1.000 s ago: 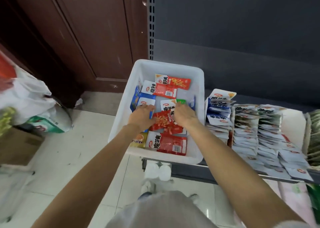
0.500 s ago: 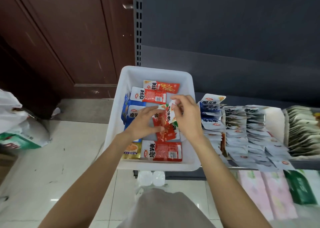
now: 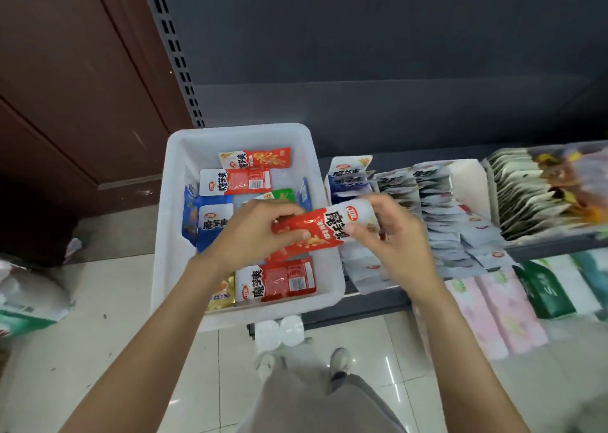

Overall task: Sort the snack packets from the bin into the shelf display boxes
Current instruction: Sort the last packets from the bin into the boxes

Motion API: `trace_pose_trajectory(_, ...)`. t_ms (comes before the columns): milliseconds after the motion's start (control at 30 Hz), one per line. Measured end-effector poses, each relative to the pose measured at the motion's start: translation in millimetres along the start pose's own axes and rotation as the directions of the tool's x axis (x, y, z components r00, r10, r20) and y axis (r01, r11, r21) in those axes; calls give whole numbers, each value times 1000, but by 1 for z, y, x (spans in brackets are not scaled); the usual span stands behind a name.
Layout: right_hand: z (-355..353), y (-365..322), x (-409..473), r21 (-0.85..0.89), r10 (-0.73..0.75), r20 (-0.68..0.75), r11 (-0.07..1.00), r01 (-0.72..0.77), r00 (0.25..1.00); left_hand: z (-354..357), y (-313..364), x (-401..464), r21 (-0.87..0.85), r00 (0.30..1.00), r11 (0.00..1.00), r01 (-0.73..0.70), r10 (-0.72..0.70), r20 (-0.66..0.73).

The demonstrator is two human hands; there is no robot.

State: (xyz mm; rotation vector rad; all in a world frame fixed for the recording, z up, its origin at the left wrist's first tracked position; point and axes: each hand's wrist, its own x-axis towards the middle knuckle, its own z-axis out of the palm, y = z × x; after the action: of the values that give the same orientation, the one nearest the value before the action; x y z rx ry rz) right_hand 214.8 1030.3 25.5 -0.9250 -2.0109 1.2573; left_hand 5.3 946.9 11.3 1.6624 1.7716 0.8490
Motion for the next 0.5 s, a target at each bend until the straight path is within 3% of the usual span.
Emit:
trace_pose_trajectory(133,-72,20,-36,192,146,-127,974,-120,981,43,60,26,76,974,972,-222,224,-22)
trace_pose_trajectory(233,-124,34,-60,333,208,-169,932,-143,963,86,101,53,26,971,971,-238,238,-20)
trace_pose_trajectory(333,-171,52,-76,282,213,-326,952,-121,921,133,133,85,53,956,967,-248,253,-149)
trace_pose_trajectory(433,-215,82,-79,118,175,-579,984,-130,796,176,149,120,1,927,972,-236,225,-300)
trace_pose_trajectory(500,-237,101,-76,15,146,-658,983,-181,739,200,149,139,21,929,978,-208,204,-310)
